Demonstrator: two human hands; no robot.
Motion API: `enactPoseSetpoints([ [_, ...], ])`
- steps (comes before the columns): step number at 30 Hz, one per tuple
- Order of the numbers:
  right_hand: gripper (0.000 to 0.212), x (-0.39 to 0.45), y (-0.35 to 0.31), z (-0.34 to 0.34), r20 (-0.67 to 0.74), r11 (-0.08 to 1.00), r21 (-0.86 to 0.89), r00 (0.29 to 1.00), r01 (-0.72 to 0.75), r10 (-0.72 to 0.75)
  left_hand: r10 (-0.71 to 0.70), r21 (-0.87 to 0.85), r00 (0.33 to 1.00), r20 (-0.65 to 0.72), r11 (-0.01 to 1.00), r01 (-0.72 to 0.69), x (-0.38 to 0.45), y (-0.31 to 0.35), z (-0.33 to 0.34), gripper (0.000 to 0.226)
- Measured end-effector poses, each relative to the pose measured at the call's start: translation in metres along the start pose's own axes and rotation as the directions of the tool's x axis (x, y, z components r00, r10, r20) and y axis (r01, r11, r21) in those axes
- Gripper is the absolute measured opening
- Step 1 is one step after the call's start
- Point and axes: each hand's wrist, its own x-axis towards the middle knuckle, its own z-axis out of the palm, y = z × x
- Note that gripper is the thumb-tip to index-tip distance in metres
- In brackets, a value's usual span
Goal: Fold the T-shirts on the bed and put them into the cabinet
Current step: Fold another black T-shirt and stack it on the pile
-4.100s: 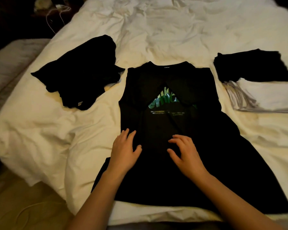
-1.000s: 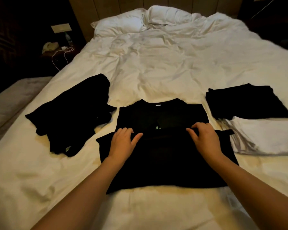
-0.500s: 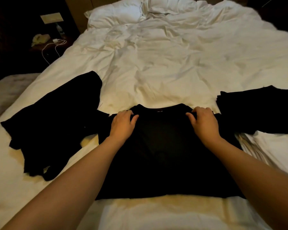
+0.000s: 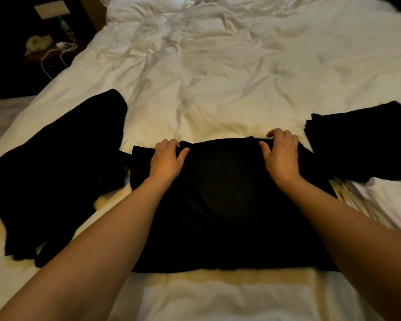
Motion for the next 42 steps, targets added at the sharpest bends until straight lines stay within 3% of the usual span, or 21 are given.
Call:
enactPoseSetpoints([
  [4, 0.037, -0.014, -0.003, -0.011, 0.003, 0.995, 0.041, 0.996, 0.094, -0.094, -0.062, 0.103, 0.998, -0.033, 0.993, 0.065, -0.007, 0.025, 0.001, 0.035],
  [7, 0.042, -0.031, -0.002, -0.026, 0.036, 0.993, 0.067, 0.994, 0.097, -0.1, -0.058, 0.087, 0.997, -0.043, 0.994, 0.062, -0.024, 0.051, 0.006, 0.052],
  [9, 0.042, -0.046, 0.001, -0.04, 0.071, 0.992, 0.089, 0.993, 0.091, -0.097, 0.006, 0.076, 1.0, -0.019, 0.997, -0.004, -0.04, 0.068, 0.014, 0.056],
  [13, 0.031, -0.085, 0.017, -0.066, 0.117, 0.994, 0.089, 0.99, 0.069, -0.079, 0.172, -0.054, 0.984, 0.044, 0.984, -0.17, -0.069, 0.102, 0.031, 0.032],
  [17, 0.021, -0.135, 0.033, -0.084, 0.018, 0.994, 0.051, 0.995, 0.096, -0.097, 0.367, -0.18, 0.919, 0.143, 0.923, -0.34, -0.085, 0.14, 0.041, 0.03],
  [20, 0.018, -0.169, 0.04, -0.1, -0.108, 0.987, 0.14, 0.992, 0.083, -0.068, 0.445, -0.229, 0.864, 0.235, 0.889, -0.396, -0.088, 0.167, 0.046, 0.036],
  [23, 0.021, -0.201, 0.047, -0.114, -0.167, 0.969, 0.245, 0.984, -0.018, 0.061, 0.486, -0.258, 0.821, 0.3, 0.87, -0.42, -0.084, 0.192, 0.053, 0.04],
  [28, 0.045, -0.23, 0.054, -0.125, 0.018, 0.835, 0.435, 0.931, -0.336, 0.365, 0.45, -0.193, 0.822, 0.349, 0.893, -0.407, -0.072, 0.226, 0.062, 0.052],
  [32, 0.041, -0.226, 0.06, -0.134, 0.123, 0.703, 0.496, 0.843, -0.51, 0.524, 0.427, -0.123, 0.833, 0.352, 0.903, -0.411, -0.057, 0.245, 0.07, 0.054],
  [36, 0.02, -0.226, 0.061, -0.142, 0.179, 0.696, 0.467, 0.829, -0.545, 0.529, 0.412, 0.011, 0.843, 0.347, 0.897, -0.443, -0.038, 0.246, 0.079, 0.043],
  [40, 0.033, -0.228, 0.066, -0.141, 0.201, 0.668, 0.478, 0.812, -0.57, 0.548, 0.381, 0.049, 0.86, 0.341, 0.906, -0.421, -0.024, 0.25, 0.083, 0.04],
  [42, 0.026, -0.227, 0.068, -0.139, 0.197, 0.669, 0.491, 0.82, -0.557, 0.538, 0.342, 0.021, 0.886, 0.313, 0.93, -0.367, -0.019, 0.257, 0.082, 0.042],
])
